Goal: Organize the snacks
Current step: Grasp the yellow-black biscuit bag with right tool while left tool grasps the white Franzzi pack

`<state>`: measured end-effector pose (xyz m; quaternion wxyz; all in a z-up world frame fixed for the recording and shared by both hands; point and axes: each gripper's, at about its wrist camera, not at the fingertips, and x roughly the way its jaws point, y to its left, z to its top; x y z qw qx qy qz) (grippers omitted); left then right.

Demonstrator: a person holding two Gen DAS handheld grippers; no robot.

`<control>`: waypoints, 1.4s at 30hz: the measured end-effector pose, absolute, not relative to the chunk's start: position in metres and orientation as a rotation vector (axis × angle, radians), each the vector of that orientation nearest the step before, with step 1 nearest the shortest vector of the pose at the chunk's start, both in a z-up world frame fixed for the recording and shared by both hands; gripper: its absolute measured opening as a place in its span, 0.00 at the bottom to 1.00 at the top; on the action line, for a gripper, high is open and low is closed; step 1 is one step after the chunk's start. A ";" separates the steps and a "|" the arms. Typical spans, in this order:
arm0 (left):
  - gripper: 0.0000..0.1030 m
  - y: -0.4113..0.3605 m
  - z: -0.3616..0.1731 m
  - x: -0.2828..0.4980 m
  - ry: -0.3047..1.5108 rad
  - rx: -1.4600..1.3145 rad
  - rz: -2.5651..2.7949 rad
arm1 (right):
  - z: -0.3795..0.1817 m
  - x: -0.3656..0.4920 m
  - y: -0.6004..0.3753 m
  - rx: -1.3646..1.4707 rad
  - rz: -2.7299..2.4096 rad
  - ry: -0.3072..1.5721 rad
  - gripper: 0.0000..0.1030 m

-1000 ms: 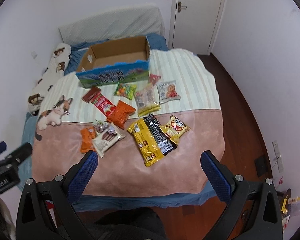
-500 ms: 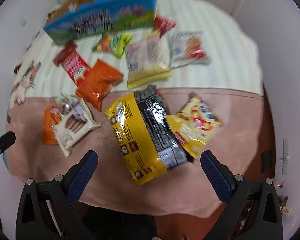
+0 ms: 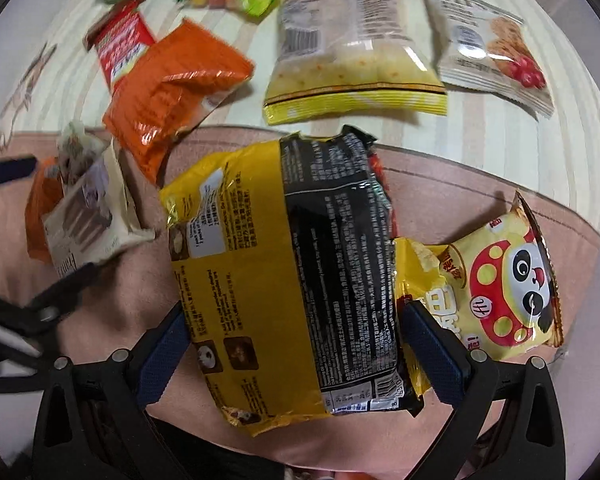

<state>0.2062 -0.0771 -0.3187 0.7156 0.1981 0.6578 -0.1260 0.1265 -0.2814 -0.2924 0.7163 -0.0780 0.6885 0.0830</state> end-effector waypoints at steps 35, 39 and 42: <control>0.72 -0.051 -0.359 0.212 1.642 -0.085 -0.220 | -0.314 0.137 -0.247 0.206 0.025 1.624 0.97; 0.64 -0.057 -0.357 0.214 1.615 -0.088 -0.225 | -0.317 0.141 -0.245 0.162 -0.026 1.661 0.97; 0.52 -0.044 -0.341 0.213 1.600 -0.129 -0.226 | -0.325 0.147 -0.230 0.094 -0.078 1.690 0.96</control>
